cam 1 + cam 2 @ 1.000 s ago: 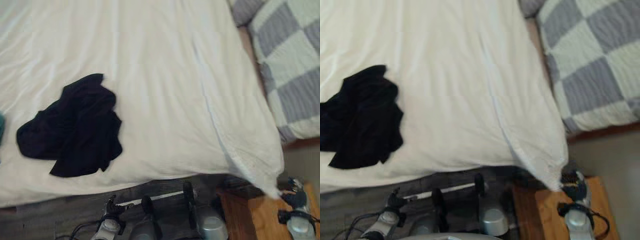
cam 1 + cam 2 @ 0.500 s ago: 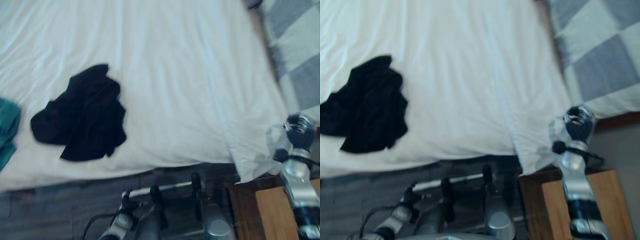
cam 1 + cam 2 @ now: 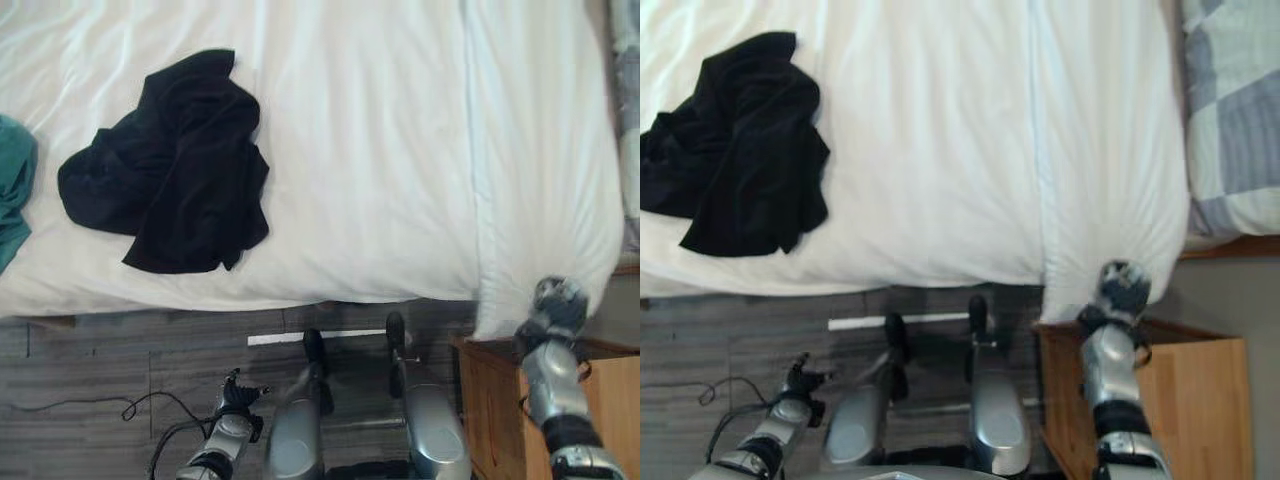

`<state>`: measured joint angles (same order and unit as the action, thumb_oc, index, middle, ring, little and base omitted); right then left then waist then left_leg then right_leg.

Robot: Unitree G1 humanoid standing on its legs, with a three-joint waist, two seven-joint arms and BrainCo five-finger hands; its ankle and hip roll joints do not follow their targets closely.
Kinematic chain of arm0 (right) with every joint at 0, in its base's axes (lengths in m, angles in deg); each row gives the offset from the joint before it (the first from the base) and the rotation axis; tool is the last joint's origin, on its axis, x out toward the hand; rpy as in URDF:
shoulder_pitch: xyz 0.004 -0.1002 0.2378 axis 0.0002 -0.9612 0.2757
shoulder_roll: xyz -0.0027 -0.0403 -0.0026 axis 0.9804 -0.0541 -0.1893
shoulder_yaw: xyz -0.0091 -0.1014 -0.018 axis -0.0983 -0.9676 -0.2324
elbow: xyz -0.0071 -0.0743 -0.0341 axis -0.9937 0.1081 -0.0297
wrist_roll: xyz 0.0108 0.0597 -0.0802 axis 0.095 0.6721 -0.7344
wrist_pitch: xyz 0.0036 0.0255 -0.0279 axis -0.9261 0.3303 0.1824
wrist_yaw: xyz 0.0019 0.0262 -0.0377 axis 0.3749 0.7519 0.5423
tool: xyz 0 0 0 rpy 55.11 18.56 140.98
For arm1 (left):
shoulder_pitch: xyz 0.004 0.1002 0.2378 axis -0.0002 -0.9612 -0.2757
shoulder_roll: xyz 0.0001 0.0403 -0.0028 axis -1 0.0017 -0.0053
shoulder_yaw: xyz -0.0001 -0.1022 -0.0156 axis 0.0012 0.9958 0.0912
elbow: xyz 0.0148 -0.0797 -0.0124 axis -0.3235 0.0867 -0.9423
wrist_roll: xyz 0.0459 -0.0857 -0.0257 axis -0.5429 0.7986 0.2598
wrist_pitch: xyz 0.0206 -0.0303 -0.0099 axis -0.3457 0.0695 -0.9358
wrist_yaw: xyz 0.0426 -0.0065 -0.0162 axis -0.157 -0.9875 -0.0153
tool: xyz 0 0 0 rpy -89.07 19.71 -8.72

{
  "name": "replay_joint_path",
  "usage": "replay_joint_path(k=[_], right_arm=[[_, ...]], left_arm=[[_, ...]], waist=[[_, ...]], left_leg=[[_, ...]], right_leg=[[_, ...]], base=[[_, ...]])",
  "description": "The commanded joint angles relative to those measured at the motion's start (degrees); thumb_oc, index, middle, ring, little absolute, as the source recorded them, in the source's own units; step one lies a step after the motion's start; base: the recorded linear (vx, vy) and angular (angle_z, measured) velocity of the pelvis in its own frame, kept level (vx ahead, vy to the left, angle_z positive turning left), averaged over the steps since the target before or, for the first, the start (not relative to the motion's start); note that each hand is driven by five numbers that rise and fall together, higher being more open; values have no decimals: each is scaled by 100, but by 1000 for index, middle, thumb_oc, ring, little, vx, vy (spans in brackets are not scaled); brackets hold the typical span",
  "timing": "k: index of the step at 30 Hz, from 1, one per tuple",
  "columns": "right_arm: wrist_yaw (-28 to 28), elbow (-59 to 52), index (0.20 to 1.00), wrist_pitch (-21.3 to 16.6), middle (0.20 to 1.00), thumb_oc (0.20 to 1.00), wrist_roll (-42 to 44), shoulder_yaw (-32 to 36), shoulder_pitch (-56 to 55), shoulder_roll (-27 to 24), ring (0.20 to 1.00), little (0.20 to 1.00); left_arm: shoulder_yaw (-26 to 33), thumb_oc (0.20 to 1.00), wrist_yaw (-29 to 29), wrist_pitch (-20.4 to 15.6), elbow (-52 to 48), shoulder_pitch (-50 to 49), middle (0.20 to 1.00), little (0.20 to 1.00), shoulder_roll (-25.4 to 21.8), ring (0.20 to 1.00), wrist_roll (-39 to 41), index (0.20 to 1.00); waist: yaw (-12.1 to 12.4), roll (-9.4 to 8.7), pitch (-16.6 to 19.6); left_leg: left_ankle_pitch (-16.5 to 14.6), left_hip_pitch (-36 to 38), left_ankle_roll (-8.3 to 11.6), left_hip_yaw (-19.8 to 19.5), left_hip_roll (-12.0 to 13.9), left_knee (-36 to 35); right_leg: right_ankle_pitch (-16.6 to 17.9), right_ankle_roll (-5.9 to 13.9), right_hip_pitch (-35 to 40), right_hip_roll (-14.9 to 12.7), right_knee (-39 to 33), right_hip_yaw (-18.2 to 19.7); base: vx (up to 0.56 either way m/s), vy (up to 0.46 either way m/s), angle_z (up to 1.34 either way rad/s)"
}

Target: Tidy up the quilt and then pick up the clothes from the bed and put them into the laundry hamper.

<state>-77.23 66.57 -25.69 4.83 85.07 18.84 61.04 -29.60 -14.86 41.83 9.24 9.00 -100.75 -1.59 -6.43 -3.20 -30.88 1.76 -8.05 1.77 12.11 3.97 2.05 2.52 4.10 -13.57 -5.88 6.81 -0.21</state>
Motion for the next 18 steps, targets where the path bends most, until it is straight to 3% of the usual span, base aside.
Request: replay_joint_path(k=[1,4,5,6,7,8,9,10,12,13,15,18], right_arm=[[268,1319,200,988,200,200,-277,-429,-1525,309,200,200],[336,1596,200,1069,200,200,-384,-492,-1606,381,200,200],[415,2171,1000,1226,1000,1000,-584,-668,-1532,456,1000,1000],[444,2233,1000,1235,1000,1000,-673,-778,-1514,441,1000,1000],[444,2234,1000,1234,1000,1000,-673,-779,-1510,442,1000,1000],[581,2358,1000,1293,1000,1000,-826,-942,-1408,397,1000,1000],[583,2364,1000,1290,1000,1000,-825,-944,-1405,394,1000,1000],[564,2381,1000,1258,1000,1000,-850,-987,-1316,394,1000,1000],[566,2187,1000,1201,1000,1000,-997,-1157,-1112,271,1000,1000],[607,2106,1000,1199,1000,1000,-1131,-1264,-1033,152,1000,1000],[651,1924,1000,1252,1000,1000,-1538,-1578,-640,-209,1000,1000],[715,1479,1000,1305,1000,1000,-2117,-1961,-338,-512,1000,1000]], left_arm=[[-9,1000,-110,-29,5,-317,1000,1000,1,1000,189,1000],[-65,1000,-99,-21,-49,-319,1000,1000,-6,1000,152,1000],[-196,1000,-94,-31,-126,-255,1000,1000,-33,1000,125,1000],[-239,1000,-97,-45,-195,-261,1000,1000,-59,1000,136,1000],[-236,1000,-97,-44,-196,-259,1000,1000,-62,1000,136,1000],[-219,1000,-79,-41,-273,-328,1000,1000,-87,1000,191,1000],[-217,1000,-79,-40,-275,-330,1000,1000,-86,1000,191,1000],[-212,1000,-44,-52,-219,-339,1000,1000,-60,1000,195,1000],[-239,1000,21,-115,-257,-363,1000,1000,-27,1000,127,1000],[-238,1000,78,-129,-246,-416,1000,1000,23,1000,123,1000],[-203,1000,145,-158,-220,-392,1000,1000,116,1000,221,1000],[-135,1000,199,-175,-31,-416,1000,1000,158,1000,188,1000]], waist=[[-233,-80,609],[-263,-99,684],[-257,-79,734],[-235,-49,701],[-231,-50,709],[-181,67,710],[-180,66,710],[-113,34,761],[7,107,878],[57,157,867],[190,176,814],[240,192,870]], left_leg=[[-227,38,250,-36,218,-35],[-170,135,227,-10,184,-197],[-135,290,169,56,196,-291],[-104,350,123,83,235,-254],[-89,331,126,88,239,-252],[-60,331,58,110,273,-265],[-62,335,59,113,271,-268],[-91,361,70,130,154,-268],[-111,127,69,76,38,38],[-195,-9,103,73,-5,450],[-253,-259,277,84,-20,1045],[-369,-303,457,-265,259,1259]], right_leg=[[24,649,-124,-552,-195,63],[88,679,-135,-559,-190,89],[-20,747,-168,-487,111,55],[-189,759,-124,-369,618,37],[-169,754,-142,-363,610,42],[-365,735,-132,-78,1179,12],[-374,735,-137,-79,1192,16],[-584,630,200,-30,915,-172],[-704,417,499,37,360,-176],[-753,282,611,43,164,-169],[-748,193,708,-97,4,-218],[-634,265,722,-361,-126,-199]], base=[[28,125,-9],[-21,80,-25],[-77,108,-21],[-84,105,-16],[-124,63,-17],[-80,33,-21],[-37,41,-20],[31,-6,-10],[16,2,-9],[-16,37,-10],[-78,84,22],[-101,228,32]])
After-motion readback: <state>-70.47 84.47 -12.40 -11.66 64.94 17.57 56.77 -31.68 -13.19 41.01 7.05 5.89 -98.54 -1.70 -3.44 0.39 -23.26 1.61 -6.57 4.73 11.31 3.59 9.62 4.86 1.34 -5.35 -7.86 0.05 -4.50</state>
